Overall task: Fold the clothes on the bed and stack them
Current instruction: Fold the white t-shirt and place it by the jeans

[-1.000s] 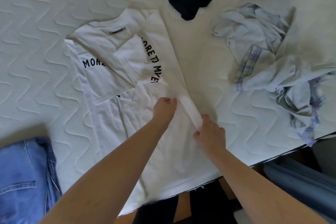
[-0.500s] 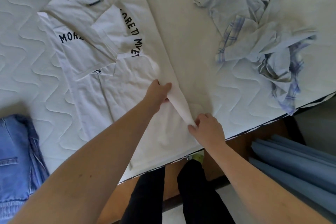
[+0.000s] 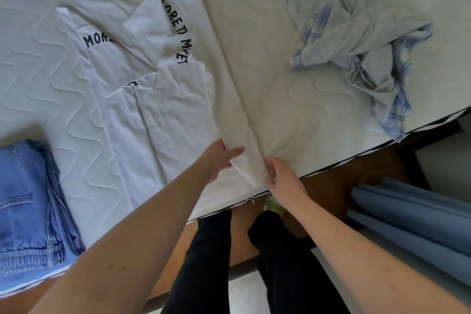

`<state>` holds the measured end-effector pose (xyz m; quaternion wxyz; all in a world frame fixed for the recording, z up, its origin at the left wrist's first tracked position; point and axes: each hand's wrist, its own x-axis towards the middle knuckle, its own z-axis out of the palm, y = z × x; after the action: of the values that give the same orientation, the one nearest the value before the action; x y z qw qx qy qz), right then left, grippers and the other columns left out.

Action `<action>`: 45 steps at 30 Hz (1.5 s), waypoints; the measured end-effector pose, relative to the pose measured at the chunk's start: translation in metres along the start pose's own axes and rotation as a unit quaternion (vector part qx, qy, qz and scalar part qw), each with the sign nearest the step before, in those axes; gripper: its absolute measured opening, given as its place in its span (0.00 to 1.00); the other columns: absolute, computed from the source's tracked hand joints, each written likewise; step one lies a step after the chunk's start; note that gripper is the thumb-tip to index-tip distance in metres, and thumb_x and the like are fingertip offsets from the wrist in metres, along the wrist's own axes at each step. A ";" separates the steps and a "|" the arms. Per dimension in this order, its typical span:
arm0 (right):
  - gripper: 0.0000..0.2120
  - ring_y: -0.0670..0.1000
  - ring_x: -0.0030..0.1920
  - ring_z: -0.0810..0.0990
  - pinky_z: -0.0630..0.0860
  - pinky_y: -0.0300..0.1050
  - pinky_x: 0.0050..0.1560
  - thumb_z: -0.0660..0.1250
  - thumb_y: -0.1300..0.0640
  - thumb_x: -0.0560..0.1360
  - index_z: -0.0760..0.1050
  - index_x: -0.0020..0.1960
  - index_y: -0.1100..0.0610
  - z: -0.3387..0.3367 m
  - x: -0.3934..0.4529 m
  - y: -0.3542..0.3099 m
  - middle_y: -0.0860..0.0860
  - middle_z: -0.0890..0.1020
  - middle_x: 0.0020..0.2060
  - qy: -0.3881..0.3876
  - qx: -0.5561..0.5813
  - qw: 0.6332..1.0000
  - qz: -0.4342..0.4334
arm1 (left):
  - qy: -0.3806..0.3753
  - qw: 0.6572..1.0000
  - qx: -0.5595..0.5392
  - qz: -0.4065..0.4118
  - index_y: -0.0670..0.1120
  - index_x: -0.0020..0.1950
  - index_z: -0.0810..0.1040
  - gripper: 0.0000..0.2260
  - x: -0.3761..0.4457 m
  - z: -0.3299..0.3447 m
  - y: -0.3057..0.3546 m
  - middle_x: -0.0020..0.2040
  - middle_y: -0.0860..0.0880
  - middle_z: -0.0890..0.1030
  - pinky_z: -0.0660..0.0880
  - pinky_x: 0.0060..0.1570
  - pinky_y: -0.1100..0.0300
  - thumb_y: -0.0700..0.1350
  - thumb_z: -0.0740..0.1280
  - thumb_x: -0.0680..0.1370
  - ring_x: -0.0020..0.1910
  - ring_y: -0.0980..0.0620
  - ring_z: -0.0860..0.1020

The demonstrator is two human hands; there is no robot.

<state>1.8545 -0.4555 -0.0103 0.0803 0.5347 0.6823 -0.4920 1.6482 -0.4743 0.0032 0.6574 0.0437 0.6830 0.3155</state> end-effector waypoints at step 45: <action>0.14 0.58 0.44 0.80 0.68 0.45 0.35 0.58 0.43 0.80 0.73 0.52 0.54 0.029 -0.012 -0.003 0.53 0.80 0.43 0.018 -0.184 0.980 0.073 | 0.167 0.947 0.274 0.029 0.46 0.44 0.72 0.07 -0.028 0.010 -0.088 0.36 0.48 0.80 0.78 0.40 0.55 0.46 0.65 0.79 0.32 0.56 0.81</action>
<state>1.8455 -0.4852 -0.0155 0.2004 0.5677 0.7216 -0.3417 1.6922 -0.5546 -0.0147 0.4873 0.1883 0.8414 0.1382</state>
